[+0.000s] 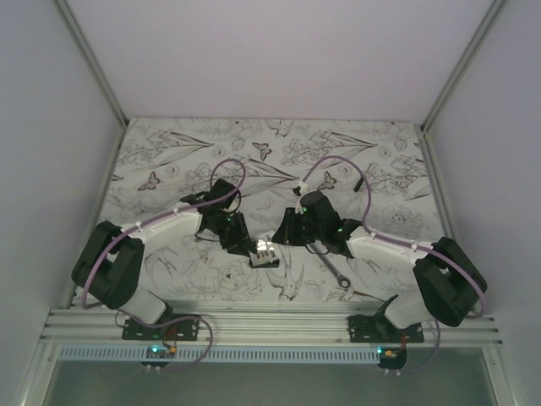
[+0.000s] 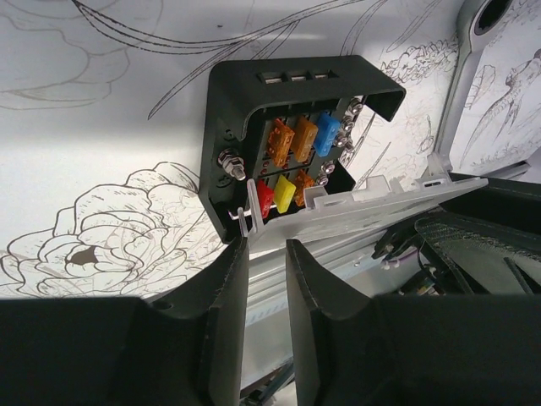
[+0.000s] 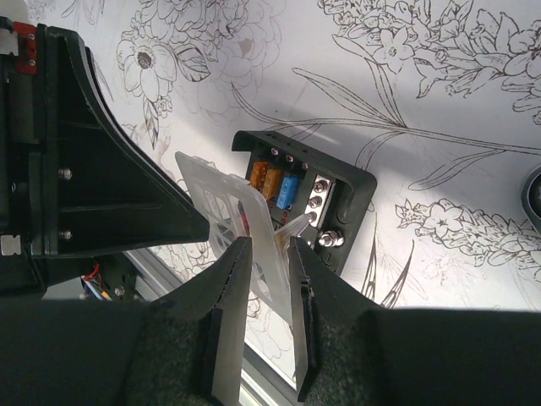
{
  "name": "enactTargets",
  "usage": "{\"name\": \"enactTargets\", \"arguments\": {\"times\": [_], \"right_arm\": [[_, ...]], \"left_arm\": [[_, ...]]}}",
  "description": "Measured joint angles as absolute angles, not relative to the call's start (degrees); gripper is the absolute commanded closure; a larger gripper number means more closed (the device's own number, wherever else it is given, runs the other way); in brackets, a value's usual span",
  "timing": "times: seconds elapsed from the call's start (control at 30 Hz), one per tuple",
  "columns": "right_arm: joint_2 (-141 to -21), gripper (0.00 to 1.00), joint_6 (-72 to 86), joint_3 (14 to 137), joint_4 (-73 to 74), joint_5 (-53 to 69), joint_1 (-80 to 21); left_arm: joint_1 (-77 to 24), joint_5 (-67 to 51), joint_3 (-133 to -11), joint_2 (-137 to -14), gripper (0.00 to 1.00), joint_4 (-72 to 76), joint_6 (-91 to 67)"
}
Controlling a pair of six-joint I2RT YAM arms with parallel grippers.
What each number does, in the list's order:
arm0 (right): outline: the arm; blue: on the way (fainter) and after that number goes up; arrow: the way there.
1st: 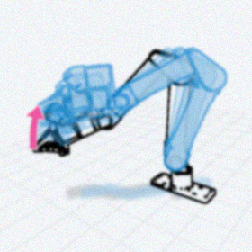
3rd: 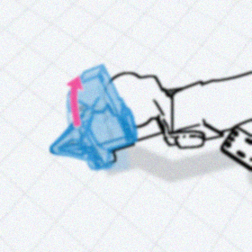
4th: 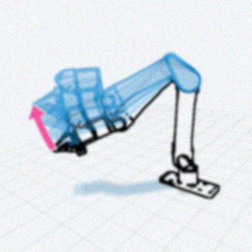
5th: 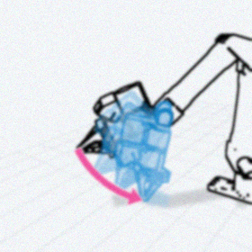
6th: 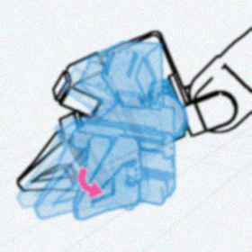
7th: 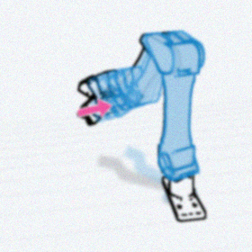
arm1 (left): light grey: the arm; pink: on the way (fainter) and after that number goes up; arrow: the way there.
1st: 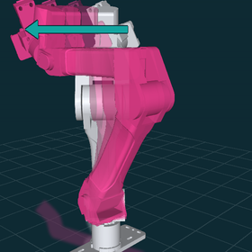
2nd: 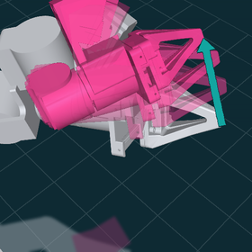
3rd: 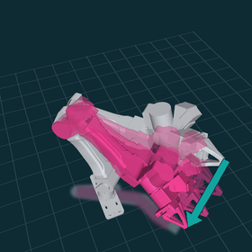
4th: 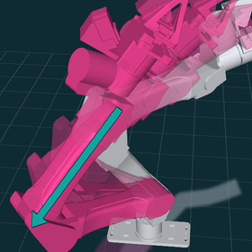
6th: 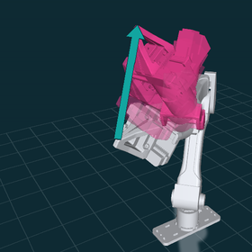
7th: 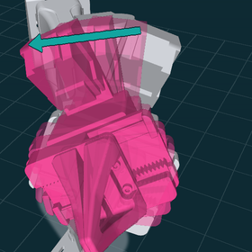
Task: Snap on the fuse box
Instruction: Close the fuse box cover on the fuse box base.
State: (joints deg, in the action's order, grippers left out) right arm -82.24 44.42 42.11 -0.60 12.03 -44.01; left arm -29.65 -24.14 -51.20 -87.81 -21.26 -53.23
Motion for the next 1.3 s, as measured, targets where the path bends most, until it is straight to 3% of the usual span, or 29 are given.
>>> {"name": "enactTargets", "arguments": {"times": [1.3], "right_arm": [[-83.7,0.70,45.9,39.0,-0.4,11.9,-45.6]], "left_arm": [[-28.6,-23.9,-52.8,-90.3,0.74,-22.5,-50.9]]}}
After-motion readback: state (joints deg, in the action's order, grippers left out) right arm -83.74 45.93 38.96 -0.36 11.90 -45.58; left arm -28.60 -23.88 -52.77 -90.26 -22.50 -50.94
